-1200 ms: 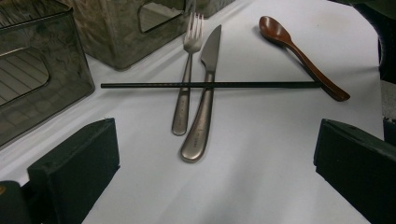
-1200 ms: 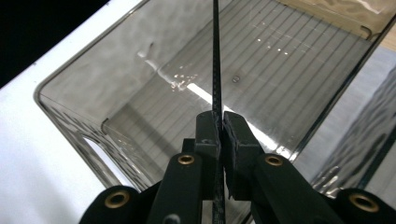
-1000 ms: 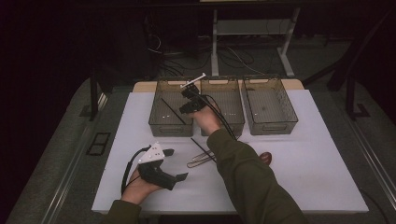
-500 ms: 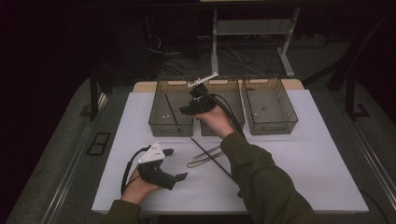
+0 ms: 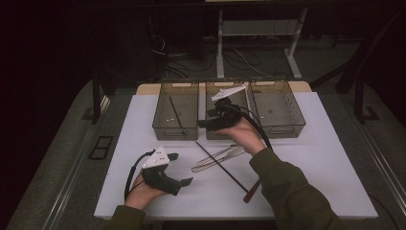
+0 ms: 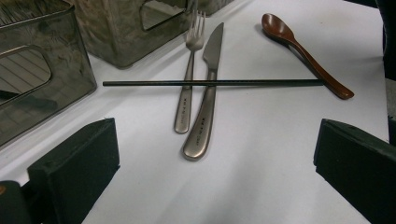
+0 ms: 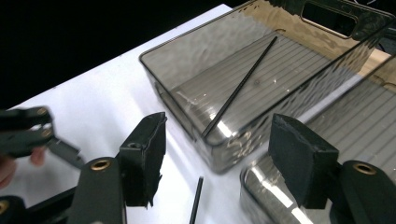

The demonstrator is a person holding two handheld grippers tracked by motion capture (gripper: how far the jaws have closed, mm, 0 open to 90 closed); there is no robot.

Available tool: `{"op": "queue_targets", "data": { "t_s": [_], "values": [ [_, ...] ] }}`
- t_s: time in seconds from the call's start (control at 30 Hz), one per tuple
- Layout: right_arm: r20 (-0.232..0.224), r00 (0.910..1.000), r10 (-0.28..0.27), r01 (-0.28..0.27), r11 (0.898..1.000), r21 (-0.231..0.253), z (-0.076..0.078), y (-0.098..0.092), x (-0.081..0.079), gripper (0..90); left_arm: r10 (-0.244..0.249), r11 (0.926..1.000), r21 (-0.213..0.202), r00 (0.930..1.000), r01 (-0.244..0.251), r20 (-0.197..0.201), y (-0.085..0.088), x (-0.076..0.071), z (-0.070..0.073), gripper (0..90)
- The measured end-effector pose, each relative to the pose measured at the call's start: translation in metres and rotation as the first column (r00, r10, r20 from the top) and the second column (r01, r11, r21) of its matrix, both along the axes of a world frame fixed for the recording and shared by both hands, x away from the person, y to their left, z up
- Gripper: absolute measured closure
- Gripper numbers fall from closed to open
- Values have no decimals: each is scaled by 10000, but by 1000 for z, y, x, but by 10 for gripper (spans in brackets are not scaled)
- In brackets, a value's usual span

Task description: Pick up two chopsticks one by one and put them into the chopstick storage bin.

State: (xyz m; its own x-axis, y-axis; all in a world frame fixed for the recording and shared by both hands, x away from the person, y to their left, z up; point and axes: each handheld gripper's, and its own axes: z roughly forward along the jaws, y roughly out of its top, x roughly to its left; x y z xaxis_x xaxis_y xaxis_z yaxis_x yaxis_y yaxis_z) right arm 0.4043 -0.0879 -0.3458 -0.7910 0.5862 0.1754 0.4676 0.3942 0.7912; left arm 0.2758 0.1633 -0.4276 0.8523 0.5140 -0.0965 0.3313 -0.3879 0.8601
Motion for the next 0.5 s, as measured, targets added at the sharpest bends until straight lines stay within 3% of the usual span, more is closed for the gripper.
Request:
{"op": "queue_targets", "data": {
  "t_s": [0.5],
  "values": [
    [21, 9997, 225, -226, 9996, 194, -16, -54, -39, 347, 88, 10000, 3, 10000, -88, 23, -3, 0, -1, 0]
  ]
}}
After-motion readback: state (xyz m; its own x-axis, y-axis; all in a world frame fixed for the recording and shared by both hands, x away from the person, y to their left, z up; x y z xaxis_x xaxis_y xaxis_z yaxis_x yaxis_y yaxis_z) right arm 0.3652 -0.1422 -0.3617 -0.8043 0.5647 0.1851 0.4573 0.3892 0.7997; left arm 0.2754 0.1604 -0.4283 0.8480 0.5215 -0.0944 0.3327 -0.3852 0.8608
